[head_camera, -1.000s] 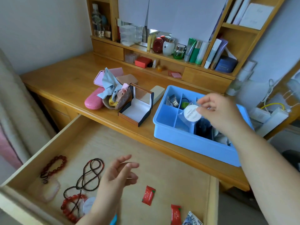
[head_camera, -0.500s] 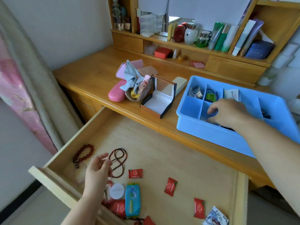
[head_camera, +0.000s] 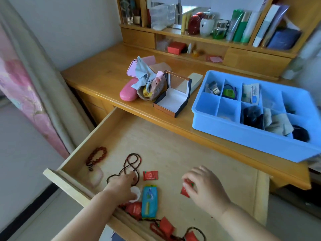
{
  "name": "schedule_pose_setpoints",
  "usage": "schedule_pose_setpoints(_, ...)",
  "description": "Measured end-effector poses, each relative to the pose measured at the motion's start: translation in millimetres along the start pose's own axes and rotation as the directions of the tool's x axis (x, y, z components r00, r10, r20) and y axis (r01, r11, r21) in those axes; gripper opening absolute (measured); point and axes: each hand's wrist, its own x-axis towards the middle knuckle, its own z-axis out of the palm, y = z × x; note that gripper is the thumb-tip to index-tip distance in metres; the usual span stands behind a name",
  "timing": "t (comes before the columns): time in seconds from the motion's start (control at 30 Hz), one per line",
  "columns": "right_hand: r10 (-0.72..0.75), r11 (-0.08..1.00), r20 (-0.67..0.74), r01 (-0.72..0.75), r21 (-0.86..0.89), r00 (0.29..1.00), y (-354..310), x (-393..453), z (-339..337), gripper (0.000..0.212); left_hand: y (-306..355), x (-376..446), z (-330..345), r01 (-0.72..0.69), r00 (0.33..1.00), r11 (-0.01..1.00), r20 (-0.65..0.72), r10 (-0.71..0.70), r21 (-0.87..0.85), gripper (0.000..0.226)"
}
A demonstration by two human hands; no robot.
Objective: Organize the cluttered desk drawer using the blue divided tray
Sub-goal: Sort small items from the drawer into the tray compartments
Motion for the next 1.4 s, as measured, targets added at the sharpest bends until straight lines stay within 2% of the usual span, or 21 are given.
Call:
schedule_pose_setpoints(0.07,0.117,0.985,0.063,-0.124,0.119,0.991,-2,-8,12,0.008,2,-7,-1,0.004,1.0,0.999,-0.009,-0.005,-0.041,0.038)
schedule_pose_setpoints(0.13,0.2,0.951,0.113,-0.221,0.218,0.973,-5,-10,16,0.009,4,-14,-8,-0.03,0.993,0.994,-0.114,0.018,-0.107,0.017)
schedule_pose_setpoints(0.2,0.27,0.894,0.168,-0.312,0.321,0.948,-10,-6,15,0.011,12,-20,-19,-0.125,0.974,0.955,-0.214,0.067,-0.269,0.026)
schedule_pose_setpoints(0.23,0.295,0.845,0.21,-0.357,0.399,0.932,-15,-2,13,0.014,19,-24,-24,-0.184,0.968,0.899,-0.232,0.095,-0.398,0.031)
schedule_pose_setpoints(0.3,0.313,0.661,0.319,-0.446,0.603,0.895,-25,7,6,0.021,41,-35,-33,-0.277,0.96,0.713,-0.214,0.18,-0.644,0.027)
schedule_pose_setpoints(0.37,0.316,0.509,0.375,-0.489,0.708,0.872,-34,13,-4,0.019,64,-43,-36,-0.324,0.94,0.565,-0.19,0.284,-0.759,0.024)
schedule_pose_setpoints(0.47,0.338,0.619,0.28,-0.437,0.653,0.898,-34,19,-30,0.003,87,-48,-34,-0.305,0.913,0.302,-0.186,0.364,-0.903,0.018)
schedule_pose_setpoints(0.53,0.348,0.702,0.165,-0.374,0.606,0.923,-24,28,-60,0.003,93,-44,-32,-0.243,0.927,0.11,-0.197,0.32,-0.964,0.014)
schedule_pose_setpoints(0.57,0.369,0.726,0.074,-0.337,0.599,0.926,-16,36,-81,0.008,92,-41,-29,-0.233,0.945,0.068,-0.209,0.252,-0.97,0.012)
schedule_pose_setpoints(0.63,0.415,0.779,-0.17,-0.252,0.574,0.894,3,55,-127,0.018,83,-33,-17,-0.247,0.968,0.124,-0.238,0.081,-0.961,0.009)
schedule_pose_setpoints(0.7,0.429,0.85,-0.347,-0.242,0.468,0.834,26,78,-165,0.02,71,-24,-3,-0.248,0.959,0.31,-0.278,-0.055,-0.918,0.011)
schedule_pose_setpoints(0.73,0.433,0.875,-0.37,-0.286,0.39,0.822,37,90,-177,0.019,65,-20,4,-0.235,0.952,0.394,-0.293,-0.093,-0.889,0.014)
schedule_pose_setpoints(0.8,0.475,0.88,-0.286,-0.441,0.178,0.832,58,111,-186,0.016,59,-13,10,-0.216,0.941,0.45,-0.308,-0.141,-0.867,0.016)
schedule_pose_setpoints(0.87,0.513,0.855,-0.107,-0.518,-0.024,0.852,72,125,-180,0.014,59,-7,13,-0.228,0.933,0.465,-0.328,-0.146,-0.855,0.015)
schedule_pose_setpoints(0.97,0.543,0.839,0.082,-0.536,-0.091,0.836,77,135,-165,0.011,58,-1,20,-0.249,0.919,0.532,-0.371,-0.134,-0.809,0.017)
schedule_pose_setpoints(1.03,0.537,0.84,0.057,-0.527,-0.126,0.842,77,137,-164,0.013,57,1,21,-0.256,0.905,0.541,-0.395,-0.156,-0.801,0.02)
schedule_pose_setpoints(1.1,0.517,0.83,0.046,-0.488,-0.268,0.854,75,136,-159,0.006,52,2,22,-0.245,0.897,0.538,-0.398,-0.189,-0.807,0.024)
schedule_pose_setpoints(1.17,0.513,0.803,0.067,-0.45,-0.391,0.856,72,134,-161,0.018,52,4,20,-0.259,0.883,0.513,-0.415,-0.218,-0.819,0.028)
schedule_pose_setpoints(1.23,0.508,0.79,0.103,-0.415,-0.451,0.855,69,135,-160,0.019,51,6,18,-0.242,0.877,0.509,-0.411,-0.25,-0.826,0.028)
schedule_pose_setpoints(1.33,0.515,0.789,0.143,-0.402,-0.464,0.845,62,135,-162,0.018,52,1,17,-0.188,0.874,0.594,-0.409,-0.262,-0.782,0.02)
schedule_pose_setpoints(1.4,0.522,0.82,0.138,-0.45,-0.354,0.842,64,130,-163,0.028,53,-5,16,-0.167,0.876,0.701,-0.43,-0.216,-0.693,0.018)
